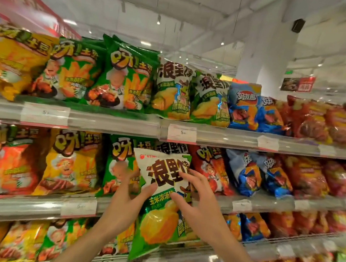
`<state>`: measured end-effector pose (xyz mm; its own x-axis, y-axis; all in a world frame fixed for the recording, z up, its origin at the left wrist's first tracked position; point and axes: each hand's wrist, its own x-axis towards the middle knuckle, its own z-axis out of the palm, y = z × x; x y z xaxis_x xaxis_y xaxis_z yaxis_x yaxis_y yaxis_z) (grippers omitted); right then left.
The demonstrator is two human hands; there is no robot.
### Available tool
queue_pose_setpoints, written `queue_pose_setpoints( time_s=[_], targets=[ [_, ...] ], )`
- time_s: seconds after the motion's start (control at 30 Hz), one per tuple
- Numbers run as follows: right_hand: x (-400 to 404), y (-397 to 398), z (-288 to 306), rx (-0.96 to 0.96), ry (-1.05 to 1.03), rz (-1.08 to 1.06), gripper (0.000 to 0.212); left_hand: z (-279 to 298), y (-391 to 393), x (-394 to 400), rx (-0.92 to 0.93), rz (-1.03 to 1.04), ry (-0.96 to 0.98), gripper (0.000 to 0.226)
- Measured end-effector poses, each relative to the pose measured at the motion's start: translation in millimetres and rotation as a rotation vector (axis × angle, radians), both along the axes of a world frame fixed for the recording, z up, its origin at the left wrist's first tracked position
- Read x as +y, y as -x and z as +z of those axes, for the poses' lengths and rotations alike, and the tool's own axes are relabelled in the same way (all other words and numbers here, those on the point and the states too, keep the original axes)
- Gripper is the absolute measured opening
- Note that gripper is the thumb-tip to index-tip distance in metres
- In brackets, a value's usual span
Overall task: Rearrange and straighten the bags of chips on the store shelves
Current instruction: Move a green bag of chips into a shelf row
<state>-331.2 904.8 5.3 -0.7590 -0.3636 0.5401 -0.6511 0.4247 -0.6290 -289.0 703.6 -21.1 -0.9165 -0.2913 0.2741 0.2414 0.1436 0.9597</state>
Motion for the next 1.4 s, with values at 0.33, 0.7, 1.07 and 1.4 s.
queue_pose_setpoints(
  time_s=[0.33,0.7,1.07,1.4],
  targets=[
    [49,146,2,-0.11,-0.213,-0.467,0.081,-6,36,-14,-0.024,0.086,0.008,0.072],
    [68,210,-34,-0.144,-0.172,-0.417,0.114,-2,49,36,-0.008,0.27,0.006,0.055],
    [87,202,2,-0.057,-0.098,-0.13,0.094,-12,35,81,-0.054,0.488,0.038,0.074],
    [161,186,-5,0.219,-0.258,-0.323,0.1,-12,69,115,0.009,0.48,0.068,0.075]
  ],
)
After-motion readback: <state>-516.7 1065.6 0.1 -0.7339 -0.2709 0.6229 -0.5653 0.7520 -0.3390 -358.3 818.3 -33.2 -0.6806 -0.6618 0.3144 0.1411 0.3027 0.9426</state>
